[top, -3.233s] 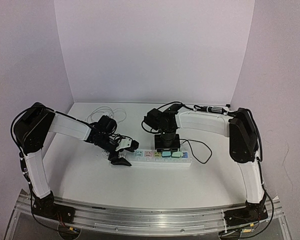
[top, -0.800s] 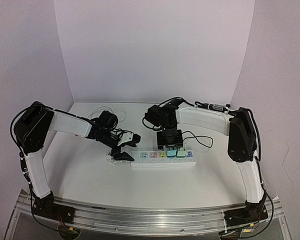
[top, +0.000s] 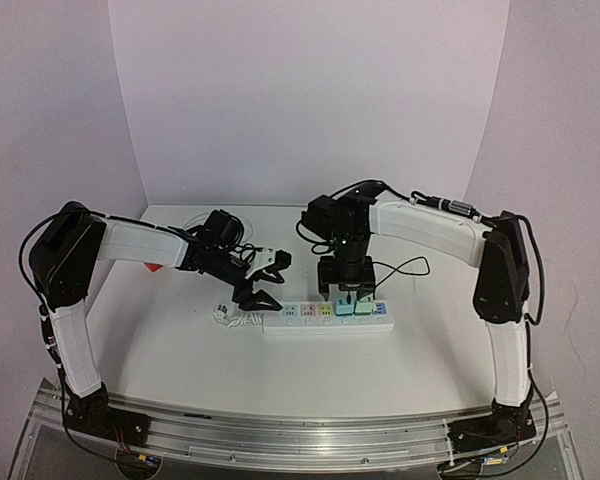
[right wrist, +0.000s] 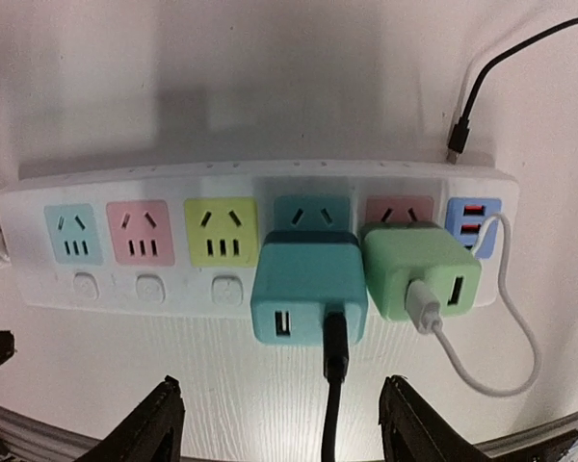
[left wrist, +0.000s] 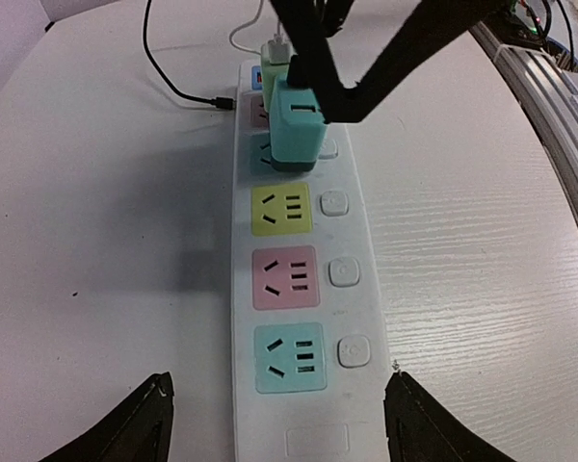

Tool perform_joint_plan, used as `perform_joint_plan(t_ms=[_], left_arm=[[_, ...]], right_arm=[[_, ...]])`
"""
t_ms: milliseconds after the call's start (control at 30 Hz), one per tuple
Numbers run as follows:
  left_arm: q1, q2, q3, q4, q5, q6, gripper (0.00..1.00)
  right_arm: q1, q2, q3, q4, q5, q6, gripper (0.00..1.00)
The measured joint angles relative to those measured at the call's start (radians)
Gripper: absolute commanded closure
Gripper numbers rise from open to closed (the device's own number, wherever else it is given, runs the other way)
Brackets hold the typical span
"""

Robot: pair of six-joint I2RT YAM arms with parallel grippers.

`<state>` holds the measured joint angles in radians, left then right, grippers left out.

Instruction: Insert the plug

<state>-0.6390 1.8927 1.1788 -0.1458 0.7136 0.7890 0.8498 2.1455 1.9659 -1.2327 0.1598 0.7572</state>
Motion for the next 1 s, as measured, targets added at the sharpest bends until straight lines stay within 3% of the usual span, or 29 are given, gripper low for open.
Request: perform_joint_plan(t_ms=[267,567,733,1000], left_arm=[[-0.046,0.004,0.041,0.067,0.0,-0.089,0.21],[-0.134,0.056,0.044,0.215,-0.004,-0.153,0.2],[-0.177,0.129,0.049,0.366,-0.033,-0.245,0.25],[-0.19,0.242,0.111,0.464,-0.067,-0.323,0.33]], right_arm=[[-0.041,-0.103,-0.05,-0.025,-0.116,0.003,0.33],[-0.101,-0.108,-0.03,-0.027,-0.185,-0.006,0.33],[-0.11,-0.108,-0.025,-0.031,-0.209,-0.016,0.34],[-0.119,-0.085,0.019,-0.046,-0.217,-0.037,0.35]])
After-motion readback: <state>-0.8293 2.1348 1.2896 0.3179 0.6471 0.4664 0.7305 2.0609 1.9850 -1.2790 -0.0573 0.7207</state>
